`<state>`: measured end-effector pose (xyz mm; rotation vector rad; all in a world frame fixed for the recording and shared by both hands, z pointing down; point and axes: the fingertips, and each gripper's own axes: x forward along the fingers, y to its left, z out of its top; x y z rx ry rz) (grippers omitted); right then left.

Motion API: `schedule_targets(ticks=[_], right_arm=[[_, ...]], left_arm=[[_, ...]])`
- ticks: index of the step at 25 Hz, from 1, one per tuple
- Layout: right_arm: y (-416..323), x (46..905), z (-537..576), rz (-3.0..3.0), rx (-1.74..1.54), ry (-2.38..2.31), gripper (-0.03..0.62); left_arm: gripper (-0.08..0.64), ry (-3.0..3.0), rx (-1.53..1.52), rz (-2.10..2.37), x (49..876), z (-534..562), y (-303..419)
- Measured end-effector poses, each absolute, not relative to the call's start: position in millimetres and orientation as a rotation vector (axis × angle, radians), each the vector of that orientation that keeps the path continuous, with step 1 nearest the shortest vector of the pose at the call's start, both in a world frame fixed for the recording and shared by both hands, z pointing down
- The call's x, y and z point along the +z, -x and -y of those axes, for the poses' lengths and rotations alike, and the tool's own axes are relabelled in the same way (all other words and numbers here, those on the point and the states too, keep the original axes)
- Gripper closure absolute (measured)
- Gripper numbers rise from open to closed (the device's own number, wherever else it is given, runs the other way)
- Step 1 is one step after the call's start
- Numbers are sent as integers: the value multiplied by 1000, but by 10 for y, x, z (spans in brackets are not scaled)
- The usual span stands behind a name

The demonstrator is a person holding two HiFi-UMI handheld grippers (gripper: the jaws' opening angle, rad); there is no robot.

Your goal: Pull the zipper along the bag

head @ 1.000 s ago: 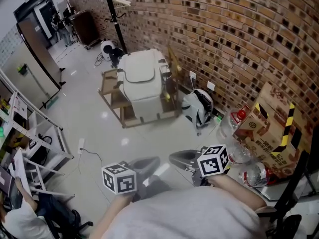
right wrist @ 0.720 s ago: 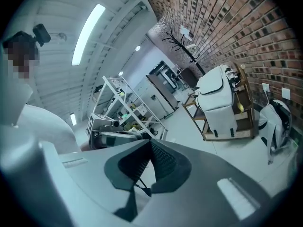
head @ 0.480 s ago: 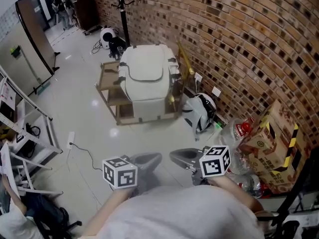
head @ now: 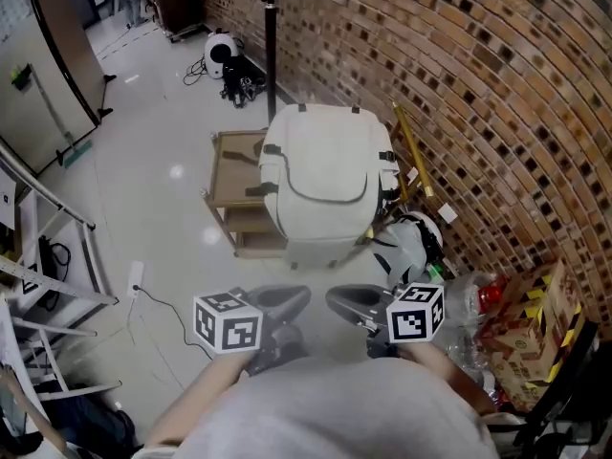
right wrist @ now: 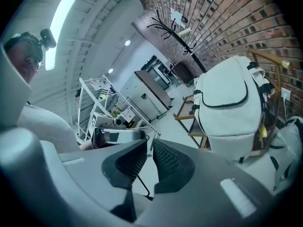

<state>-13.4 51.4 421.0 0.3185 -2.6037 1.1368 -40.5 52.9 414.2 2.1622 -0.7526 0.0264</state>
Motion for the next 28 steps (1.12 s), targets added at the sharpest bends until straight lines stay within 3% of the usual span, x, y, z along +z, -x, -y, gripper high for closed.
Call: schedule_targets(ticks=[6,19,23,28], right_arm=[[693,4136,56,2612,1092,-325,543],[1165,4334,853,2585,1160,-231,526],[1274,4334,1161,2579,1175,-181,591],[1332,4402,1542,2559,1179,-168,591]], left_arm=[[560,-2178,16,786,4074,63,1048],[560,-2083,12,871,4309,768,1540],[560,-2055,6,902,4337,1089,1658],[560,-2033,17,910,4396,1476,1726]])
